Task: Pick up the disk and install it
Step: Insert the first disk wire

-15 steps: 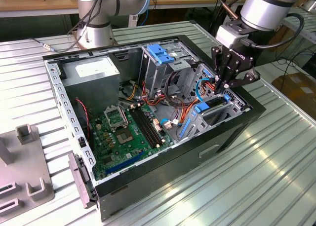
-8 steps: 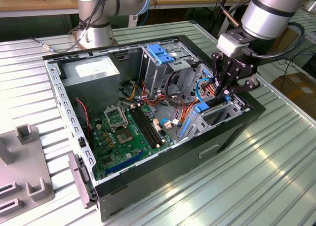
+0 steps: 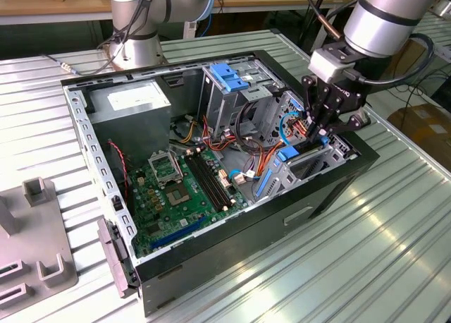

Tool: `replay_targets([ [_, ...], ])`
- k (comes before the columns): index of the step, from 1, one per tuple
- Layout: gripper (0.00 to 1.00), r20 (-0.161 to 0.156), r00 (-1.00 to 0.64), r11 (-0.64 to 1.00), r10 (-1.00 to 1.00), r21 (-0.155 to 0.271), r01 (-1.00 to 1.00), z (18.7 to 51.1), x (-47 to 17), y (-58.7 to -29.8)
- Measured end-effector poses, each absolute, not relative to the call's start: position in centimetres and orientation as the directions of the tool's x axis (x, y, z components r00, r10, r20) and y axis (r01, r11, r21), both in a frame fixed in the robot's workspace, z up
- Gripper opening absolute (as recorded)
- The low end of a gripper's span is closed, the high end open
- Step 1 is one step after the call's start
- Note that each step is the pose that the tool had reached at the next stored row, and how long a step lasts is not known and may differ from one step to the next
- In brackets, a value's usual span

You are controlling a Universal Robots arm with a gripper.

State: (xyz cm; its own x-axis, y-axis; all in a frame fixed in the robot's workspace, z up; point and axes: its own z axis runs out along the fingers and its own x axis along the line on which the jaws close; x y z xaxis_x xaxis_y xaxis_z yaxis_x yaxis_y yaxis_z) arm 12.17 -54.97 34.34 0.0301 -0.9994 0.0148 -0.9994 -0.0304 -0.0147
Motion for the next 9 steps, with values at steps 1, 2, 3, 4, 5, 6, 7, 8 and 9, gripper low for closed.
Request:
replay_targets([
  [1, 0.17, 0.014, 0.03, -0.03, -0.999, -0.015, -0.999, 34.29, 12.17, -54.97],
  [2, 0.17, 0.013, 0.03, -0.03, -0.999, -0.015, -0.999, 34.22, 12.17, -54.97],
  [3, 0.17, 0.011, 0.03, -0.03, -0.999, -0.015, -0.999, 34.03, 12.17, -54.97],
  [4, 0.17, 0.01, 0.03, -0.03, -0.999, -0.015, -0.999, 33.97, 12.17, -54.97],
  [5, 0.17, 0.01, 0.03, -0.03, -0.999, -0.015, -0.999, 33.95, 12.17, -54.97],
  [6, 0.17, 0.01, 0.03, -0.03, -0.999, -0.015, -0.999, 33.95, 12.17, -54.97],
  [7, 0.17, 0.01, 0.03, -0.03, -0.999, -0.015, -0.999, 33.93, 12.17, -54.97],
  [8, 0.17, 0.01, 0.03, -0.03, -0.999, -0.015, -0.999, 33.92, 12.17, -54.97],
  [9, 0.17, 0.01, 0.03, -0.03, -0.999, -0.015, -0.999, 33.92, 12.17, -54.97],
])
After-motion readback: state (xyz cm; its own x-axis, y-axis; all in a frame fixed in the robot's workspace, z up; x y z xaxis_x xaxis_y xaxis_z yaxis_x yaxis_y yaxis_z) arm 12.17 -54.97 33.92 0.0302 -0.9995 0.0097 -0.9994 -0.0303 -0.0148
